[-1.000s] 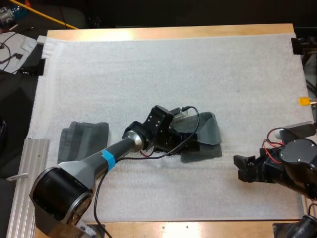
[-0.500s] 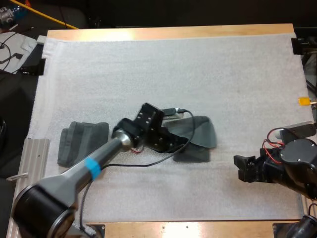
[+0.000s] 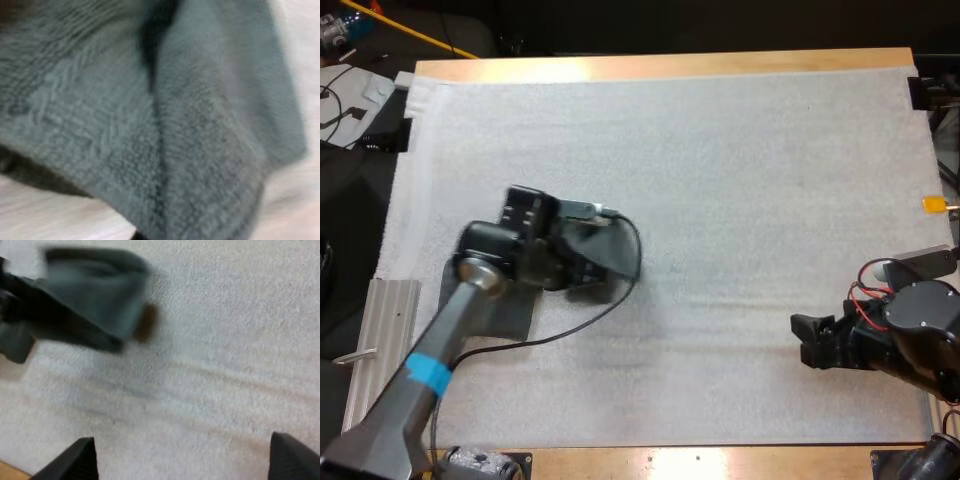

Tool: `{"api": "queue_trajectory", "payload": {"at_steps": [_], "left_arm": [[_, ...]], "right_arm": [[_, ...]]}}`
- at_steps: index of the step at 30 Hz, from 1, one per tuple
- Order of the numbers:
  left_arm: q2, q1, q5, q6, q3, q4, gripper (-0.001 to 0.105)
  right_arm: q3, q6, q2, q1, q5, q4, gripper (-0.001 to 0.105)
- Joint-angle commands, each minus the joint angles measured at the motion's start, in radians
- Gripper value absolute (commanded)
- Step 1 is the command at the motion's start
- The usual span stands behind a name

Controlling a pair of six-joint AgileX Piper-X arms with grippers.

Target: Pick towel from pile, fold and stack

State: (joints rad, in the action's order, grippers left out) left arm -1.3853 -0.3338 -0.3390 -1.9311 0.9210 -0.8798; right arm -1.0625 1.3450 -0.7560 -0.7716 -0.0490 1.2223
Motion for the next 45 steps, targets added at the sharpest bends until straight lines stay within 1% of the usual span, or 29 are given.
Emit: {"api": "queue_trajectory", "payload": {"at_steps": [1,4,6,11,15,16,17,25,28,34,35,37,38,40,41,42,43,44,45], "left_arm": [[0.054,0.088,0.193,0.191,0.035,-0.195,0.0],[0.079,0.167,0.284,0.251,0.056,-0.252,0.0],[0.09,0.219,0.313,0.278,0.066,-0.271,0.0],[0.102,0.33,0.332,0.321,0.075,-0.292,0.0],[0.097,0.393,0.355,0.341,0.072,-0.297,0.0],[0.095,0.378,0.355,0.335,0.067,-0.295,0.0],[0.091,0.386,0.364,0.334,0.066,-0.296,0.0],[0.09,0.483,0.4,0.332,0.062,-0.291,0.0],[0.088,0.493,0.414,0.333,0.062,-0.287,0.0],[0.084,0.489,0.446,0.338,0.063,-0.282,0.001],[0.078,0.487,0.451,0.337,0.061,-0.277,0.002],[0.07,0.486,0.465,0.337,0.06,-0.278,0.013],[0.076,0.492,0.472,0.339,0.06,-0.272,0.021],[0.073,0.489,0.489,0.333,0.06,-0.271,0.04],[0.074,0.488,0.481,0.337,0.062,-0.275,0.043],[0.075,0.488,0.479,0.338,0.063,-0.276,0.044],[0.085,0.488,0.514,0.339,0.069,-0.278,0.059],[0.085,0.49,0.535,0.336,0.072,-0.28,0.062],[0.09,0.489,0.553,0.335,0.075,-0.282,0.063]], "right_arm": [[-0.002,-0.001,0.005,-0.001,-0.001,0.003,0.067],[-0.002,-0.002,0.006,0.0,0.001,0.004,0.067],[-0.002,-0.001,0.007,-0.001,0.001,0.003,0.067],[-0.003,-0.001,0.009,-0.001,0.003,0.002,0.067],[-0.005,-0.002,0.011,-0.001,0.001,0.002,0.067],[-0.004,0.001,0.002,-0.001,-0.001,0.004,0.067],[-0.003,0.001,0.0,-0.001,0.0,0.004,0.067],[-0.003,0.002,0.0,0.002,0.017,0.008,0.067],[-0.004,0.003,0.004,0.002,0.036,0.007,0.067],[-0.003,-0.004,0.0,0.003,0.107,-0.008,0.067],[-0.003,-0.007,0.0,0.002,0.115,-0.014,0.067],[-0.006,-0.01,-0.003,-0.001,0.127,-0.017,0.067],[-0.004,-0.009,-0.007,-0.001,0.135,-0.018,0.067],[-0.005,-0.008,-0.008,0.001,0.149,-0.028,0.067],[-0.005,-0.005,-0.002,0.001,0.132,-0.019,0.067],[-0.005,-0.004,0.0,0.0,0.126,-0.015,0.066],[-0.004,-0.004,0.001,0.001,0.126,-0.015,0.067],[-0.006,-0.005,0.0,0.0,0.127,-0.016,0.067],[-0.006,-0.003,0.002,0.0,0.129,-0.017,0.067]]}}
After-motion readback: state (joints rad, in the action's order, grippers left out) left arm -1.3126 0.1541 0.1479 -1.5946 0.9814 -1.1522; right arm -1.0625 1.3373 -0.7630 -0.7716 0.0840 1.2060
